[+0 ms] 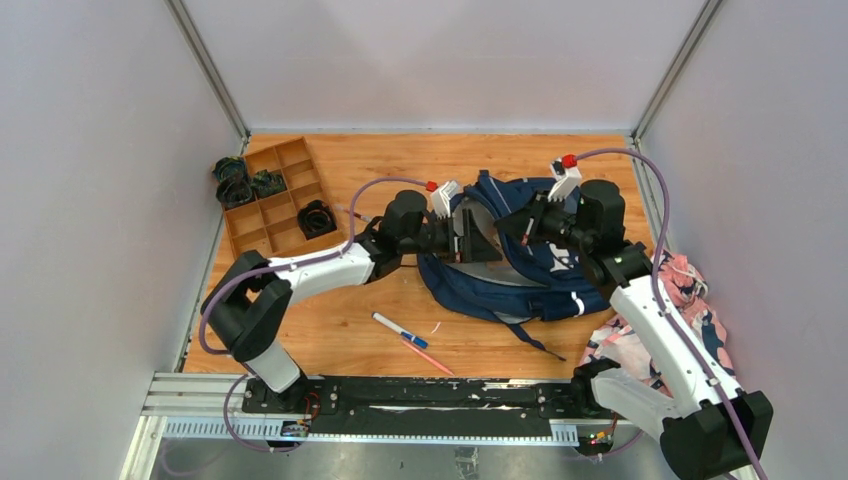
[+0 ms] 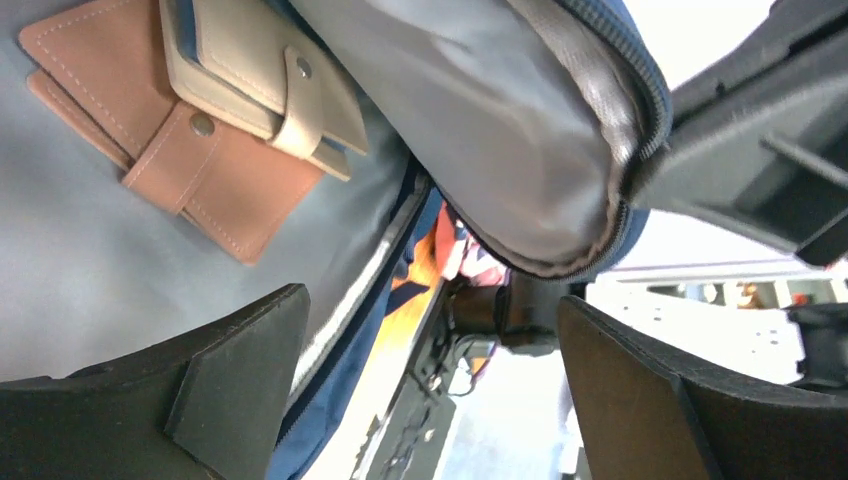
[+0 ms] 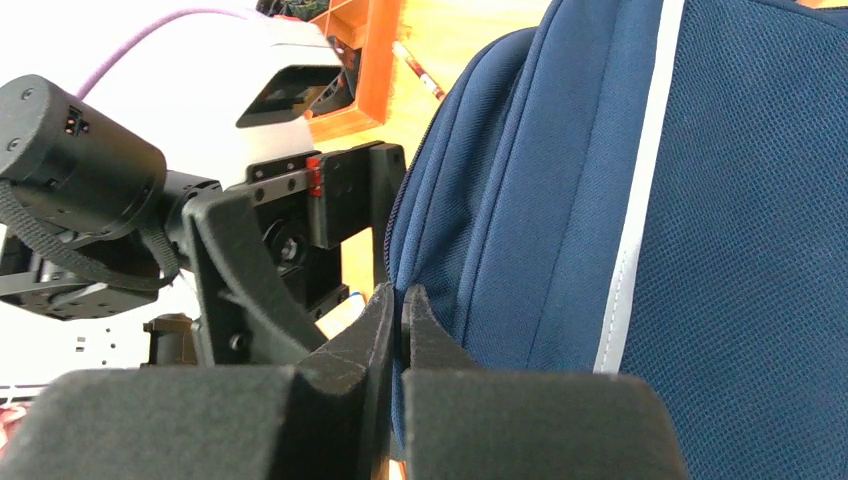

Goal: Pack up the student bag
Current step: Place the personal item in the student bag, then adjust the student bag at the center of the board.

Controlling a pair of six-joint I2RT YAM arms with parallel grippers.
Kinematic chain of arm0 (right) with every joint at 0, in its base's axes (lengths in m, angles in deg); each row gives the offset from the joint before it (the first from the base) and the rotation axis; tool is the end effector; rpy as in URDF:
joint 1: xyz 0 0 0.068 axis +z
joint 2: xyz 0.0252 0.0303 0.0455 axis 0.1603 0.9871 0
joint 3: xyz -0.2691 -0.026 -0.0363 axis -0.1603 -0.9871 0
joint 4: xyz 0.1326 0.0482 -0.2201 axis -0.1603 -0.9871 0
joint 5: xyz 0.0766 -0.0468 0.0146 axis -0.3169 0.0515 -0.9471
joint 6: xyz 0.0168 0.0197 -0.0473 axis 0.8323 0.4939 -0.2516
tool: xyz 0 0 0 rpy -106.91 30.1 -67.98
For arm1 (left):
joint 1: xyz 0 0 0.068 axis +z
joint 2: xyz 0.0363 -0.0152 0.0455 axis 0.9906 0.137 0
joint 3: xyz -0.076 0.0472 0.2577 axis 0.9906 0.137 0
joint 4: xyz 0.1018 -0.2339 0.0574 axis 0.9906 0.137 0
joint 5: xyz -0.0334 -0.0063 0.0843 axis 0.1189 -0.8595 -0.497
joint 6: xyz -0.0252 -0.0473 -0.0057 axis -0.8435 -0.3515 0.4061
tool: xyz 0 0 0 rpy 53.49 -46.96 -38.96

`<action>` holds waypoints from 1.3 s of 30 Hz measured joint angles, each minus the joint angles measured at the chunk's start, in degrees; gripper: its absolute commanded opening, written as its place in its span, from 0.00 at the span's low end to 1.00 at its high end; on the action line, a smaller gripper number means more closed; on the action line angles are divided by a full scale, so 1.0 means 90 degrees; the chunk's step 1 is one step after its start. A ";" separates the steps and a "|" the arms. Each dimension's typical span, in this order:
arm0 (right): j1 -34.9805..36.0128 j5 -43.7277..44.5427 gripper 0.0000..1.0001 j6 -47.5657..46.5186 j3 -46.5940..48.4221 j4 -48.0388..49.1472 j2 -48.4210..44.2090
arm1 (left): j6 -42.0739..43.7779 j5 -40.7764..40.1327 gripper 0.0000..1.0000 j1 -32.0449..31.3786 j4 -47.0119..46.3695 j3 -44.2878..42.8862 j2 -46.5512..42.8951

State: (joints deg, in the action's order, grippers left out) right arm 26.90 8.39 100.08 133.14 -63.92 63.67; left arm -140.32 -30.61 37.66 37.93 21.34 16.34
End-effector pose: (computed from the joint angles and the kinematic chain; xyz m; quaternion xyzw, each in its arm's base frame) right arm 0.2070 0.0847 0.3460 -0.0826 0.7693 0.4256 0.4692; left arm 0.2493 -0.2709 0.2444 0.0984 0.7769 -0.5831 0.2160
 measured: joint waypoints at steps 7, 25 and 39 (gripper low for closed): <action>0.0024 0.0000 0.00 -0.0005 -0.0204 0.0044 0.0000 | 0.1557 0.0024 1.00 -0.0010 0.2193 0.0044 -0.0736; 0.0561 0.0342 0.23 -0.0874 -0.0391 -0.0410 0.0085 | 0.2749 -0.3687 1.00 0.0687 0.5702 0.0750 -0.3235; 0.1593 0.3198 0.64 -0.1168 -0.0758 -0.2348 -0.0792 | 0.2939 -0.3793 0.95 0.0687 0.4949 -0.0529 -0.1457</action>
State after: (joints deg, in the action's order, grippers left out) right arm 41.23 37.17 89.57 126.32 -85.05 56.54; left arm -113.88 -64.75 43.84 82.48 16.58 3.22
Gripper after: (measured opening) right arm 0.652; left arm 0.948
